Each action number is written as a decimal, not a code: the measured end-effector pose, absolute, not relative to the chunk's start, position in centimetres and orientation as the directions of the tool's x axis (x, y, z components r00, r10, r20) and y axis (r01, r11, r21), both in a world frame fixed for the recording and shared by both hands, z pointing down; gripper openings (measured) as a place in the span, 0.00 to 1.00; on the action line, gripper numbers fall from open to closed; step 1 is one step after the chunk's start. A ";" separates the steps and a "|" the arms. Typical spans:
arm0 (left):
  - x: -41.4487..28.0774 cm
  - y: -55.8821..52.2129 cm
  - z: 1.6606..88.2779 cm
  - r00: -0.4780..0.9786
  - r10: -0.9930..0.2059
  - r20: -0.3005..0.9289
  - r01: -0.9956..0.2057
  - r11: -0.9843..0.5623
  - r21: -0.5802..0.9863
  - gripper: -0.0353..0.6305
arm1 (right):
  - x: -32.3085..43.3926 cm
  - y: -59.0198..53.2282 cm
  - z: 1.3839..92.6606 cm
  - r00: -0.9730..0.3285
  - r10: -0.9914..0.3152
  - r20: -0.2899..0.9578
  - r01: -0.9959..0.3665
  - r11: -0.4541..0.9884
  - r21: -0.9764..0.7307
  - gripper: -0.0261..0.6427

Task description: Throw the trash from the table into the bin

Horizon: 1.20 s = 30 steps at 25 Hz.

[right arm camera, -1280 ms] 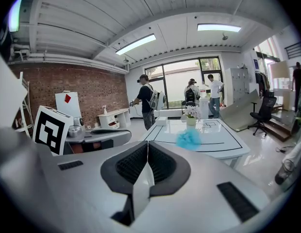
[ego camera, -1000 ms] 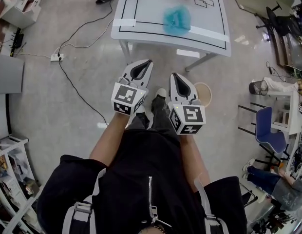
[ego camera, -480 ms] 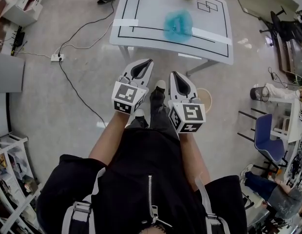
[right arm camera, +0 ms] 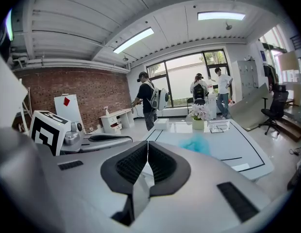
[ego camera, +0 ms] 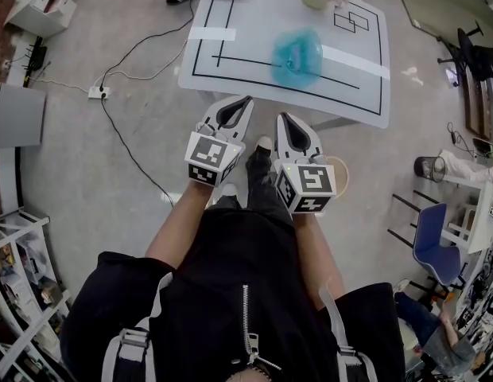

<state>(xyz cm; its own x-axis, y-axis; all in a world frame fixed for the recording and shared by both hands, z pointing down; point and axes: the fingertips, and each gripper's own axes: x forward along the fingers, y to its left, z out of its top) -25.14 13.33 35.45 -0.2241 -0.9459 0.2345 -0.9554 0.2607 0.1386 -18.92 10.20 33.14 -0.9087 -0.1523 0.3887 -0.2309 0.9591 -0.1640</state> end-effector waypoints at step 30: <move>-34.7 -2.4 37.3 -0.318 -0.889 0.331 -0.916 0.378 0.133 0.06 | -28.5 -6.1 36.6 -0.893 0.034 0.449 -0.090 0.964 -0.250 0.06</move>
<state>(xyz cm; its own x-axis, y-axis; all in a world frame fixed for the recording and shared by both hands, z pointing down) -34.72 -2.42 37.29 -0.3182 -0.8885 0.3306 -0.9162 0.3778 0.1334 -28.49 -6.06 36.57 -0.8931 0.0336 0.4486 -0.0895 0.9640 -0.2505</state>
